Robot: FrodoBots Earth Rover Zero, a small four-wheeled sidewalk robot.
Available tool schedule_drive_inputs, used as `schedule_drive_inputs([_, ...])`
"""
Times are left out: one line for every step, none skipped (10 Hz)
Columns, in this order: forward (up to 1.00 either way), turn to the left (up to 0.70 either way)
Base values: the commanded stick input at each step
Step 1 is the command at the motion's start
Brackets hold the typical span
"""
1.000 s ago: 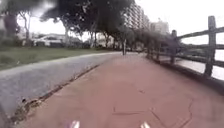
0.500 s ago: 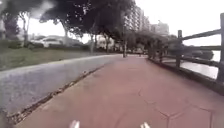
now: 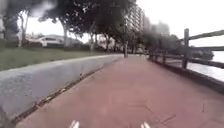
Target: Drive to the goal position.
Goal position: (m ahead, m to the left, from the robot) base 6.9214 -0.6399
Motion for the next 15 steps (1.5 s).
schedule_drive_inputs([0.70,-0.27])
schedule_drive_inputs([0.70,-0.27])
schedule_drive_inputs([0.70,-0.16])
schedule_drive_inputs([0.70,0.00])
schedule_drive_inputs([0.70,0.00])
schedule_drive_inputs([0.70,0.00])
schedule_drive_inputs([0.70,0.00])
schedule_drive_inputs([0.70,0.00])
schedule_drive_inputs([0.70,0.00])
schedule_drive_inputs([0.70,0.00])
schedule_drive_inputs([0.70,0.00])
schedule_drive_inputs([0.70,0.00])
schedule_drive_inputs([0.70,0.00])
schedule_drive_inputs([0.70,0.00])
schedule_drive_inputs([0.70,0.00])
